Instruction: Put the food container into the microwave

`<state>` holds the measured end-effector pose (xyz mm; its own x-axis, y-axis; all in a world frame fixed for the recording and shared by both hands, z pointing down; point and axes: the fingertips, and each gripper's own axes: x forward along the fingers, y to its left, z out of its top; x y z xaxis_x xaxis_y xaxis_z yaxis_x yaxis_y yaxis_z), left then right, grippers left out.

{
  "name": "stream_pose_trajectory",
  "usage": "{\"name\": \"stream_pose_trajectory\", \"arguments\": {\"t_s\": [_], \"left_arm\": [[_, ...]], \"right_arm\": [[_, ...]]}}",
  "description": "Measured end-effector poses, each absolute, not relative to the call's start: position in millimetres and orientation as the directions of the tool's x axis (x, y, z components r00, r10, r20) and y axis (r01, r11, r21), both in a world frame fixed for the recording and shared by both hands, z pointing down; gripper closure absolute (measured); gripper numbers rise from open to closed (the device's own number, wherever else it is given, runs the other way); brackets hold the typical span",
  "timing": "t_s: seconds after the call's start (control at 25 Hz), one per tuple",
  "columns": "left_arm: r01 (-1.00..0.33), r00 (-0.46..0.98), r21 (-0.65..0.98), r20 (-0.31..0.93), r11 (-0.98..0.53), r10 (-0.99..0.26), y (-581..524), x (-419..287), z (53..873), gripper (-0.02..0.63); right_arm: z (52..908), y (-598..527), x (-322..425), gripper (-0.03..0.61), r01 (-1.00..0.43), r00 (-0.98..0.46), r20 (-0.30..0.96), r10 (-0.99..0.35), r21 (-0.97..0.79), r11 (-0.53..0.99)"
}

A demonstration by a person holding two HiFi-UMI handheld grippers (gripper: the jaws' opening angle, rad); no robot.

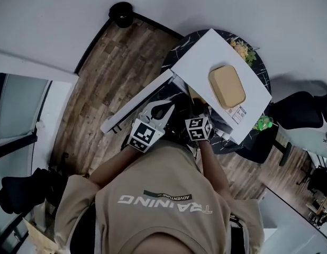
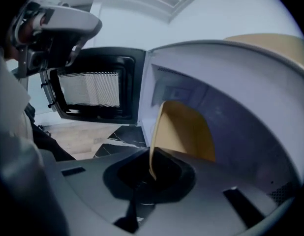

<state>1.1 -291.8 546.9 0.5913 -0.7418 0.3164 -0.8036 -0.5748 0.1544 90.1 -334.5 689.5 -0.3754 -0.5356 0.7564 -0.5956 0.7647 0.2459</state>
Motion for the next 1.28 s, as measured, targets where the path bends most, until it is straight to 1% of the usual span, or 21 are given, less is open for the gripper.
{"name": "stream_pose_trajectory", "arguments": {"t_s": [0.28,0.64,1.0,1.28], "left_arm": [[-0.824,0.563,0.159,0.33,-0.543,-0.758,-282,7,554,0.611],[-0.83,0.554,0.136,0.308,-0.541,-0.773,-279,14,544,0.611],[-0.851,0.522,0.119,0.311,-0.512,-0.794,-270,0,538,0.611],[-0.839,0.538,0.107,0.32,-0.534,-0.78,-266,-2,539,0.611]], "right_arm": [[703,-358,97,0.554,-0.559,-0.357,0.77,-0.528,0.277,0.782],[717,-368,106,0.554,-0.536,-0.328,0.788,-0.521,0.299,0.789],[723,-373,105,0.554,-0.501,-0.315,0.802,-0.508,0.314,0.806],[716,-377,98,0.548,-0.486,-0.307,0.774,-0.553,0.372,0.791]]}}
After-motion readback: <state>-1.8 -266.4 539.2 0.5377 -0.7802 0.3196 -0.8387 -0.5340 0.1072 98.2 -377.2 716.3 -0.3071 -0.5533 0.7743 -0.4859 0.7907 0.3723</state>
